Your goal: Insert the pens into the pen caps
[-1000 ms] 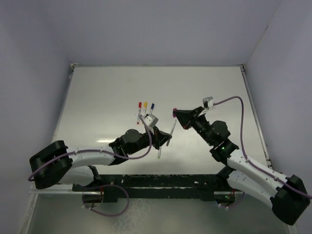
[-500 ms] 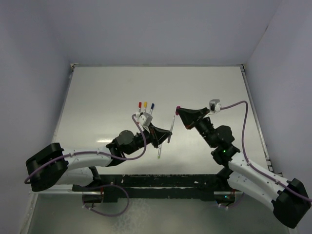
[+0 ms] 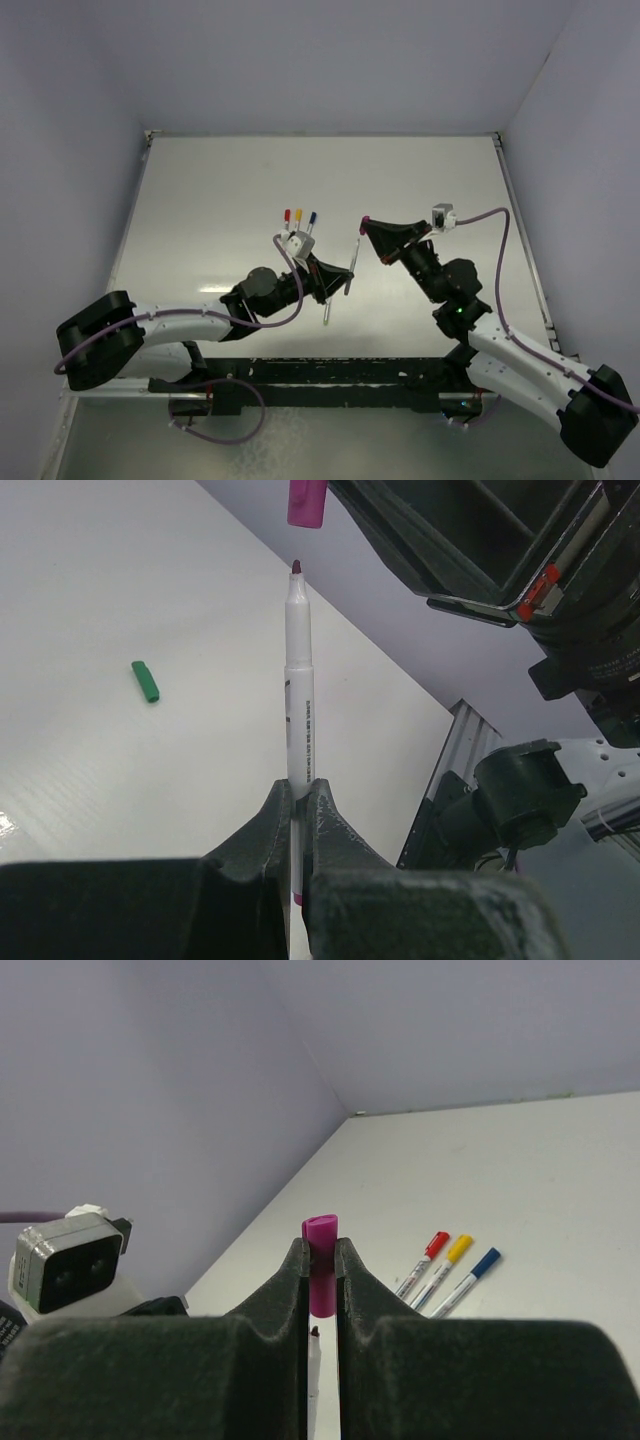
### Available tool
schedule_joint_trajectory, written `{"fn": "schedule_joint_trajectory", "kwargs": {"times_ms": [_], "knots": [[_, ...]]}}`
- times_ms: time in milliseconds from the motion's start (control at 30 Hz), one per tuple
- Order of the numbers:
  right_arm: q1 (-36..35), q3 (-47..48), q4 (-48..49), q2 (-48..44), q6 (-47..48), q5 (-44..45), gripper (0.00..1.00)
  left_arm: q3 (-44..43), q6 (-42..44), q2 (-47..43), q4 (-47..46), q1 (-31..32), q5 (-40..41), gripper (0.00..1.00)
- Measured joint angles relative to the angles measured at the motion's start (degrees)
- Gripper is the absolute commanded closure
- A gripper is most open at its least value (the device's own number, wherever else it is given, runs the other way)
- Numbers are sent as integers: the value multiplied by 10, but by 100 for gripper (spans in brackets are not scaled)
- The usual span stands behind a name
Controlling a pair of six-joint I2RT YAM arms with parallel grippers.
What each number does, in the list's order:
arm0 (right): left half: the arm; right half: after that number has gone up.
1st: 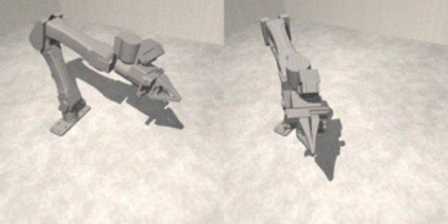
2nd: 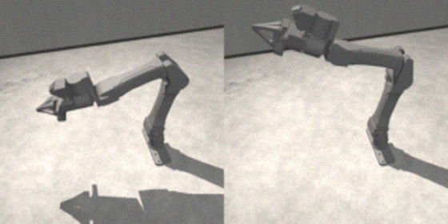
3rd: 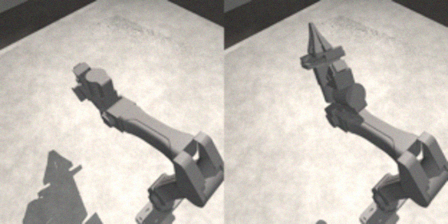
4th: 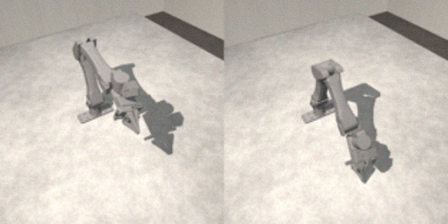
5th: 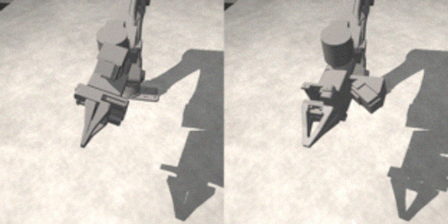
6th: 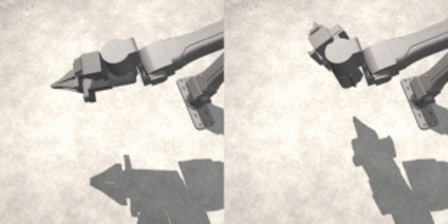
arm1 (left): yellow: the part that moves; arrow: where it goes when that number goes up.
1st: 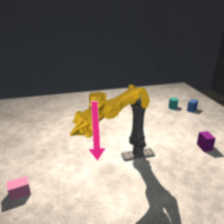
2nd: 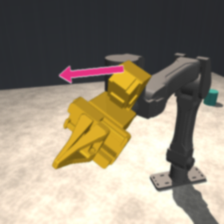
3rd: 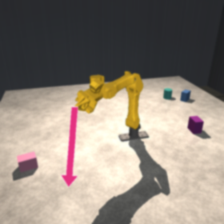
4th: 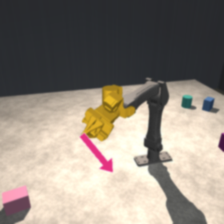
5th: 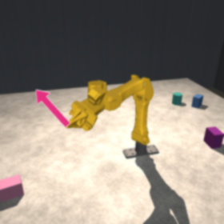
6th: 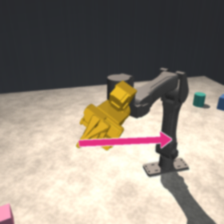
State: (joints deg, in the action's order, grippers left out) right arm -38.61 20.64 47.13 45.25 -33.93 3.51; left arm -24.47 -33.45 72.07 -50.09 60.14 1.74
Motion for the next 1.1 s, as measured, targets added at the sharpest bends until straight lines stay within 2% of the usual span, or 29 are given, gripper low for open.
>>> {"fn": "schedule_joint_trajectory", "kwargs": {"times_ms": [1100], "knots": [[-6,-12,12,20,-37,-6,100,0,0,8,0,0,21,100]]}}
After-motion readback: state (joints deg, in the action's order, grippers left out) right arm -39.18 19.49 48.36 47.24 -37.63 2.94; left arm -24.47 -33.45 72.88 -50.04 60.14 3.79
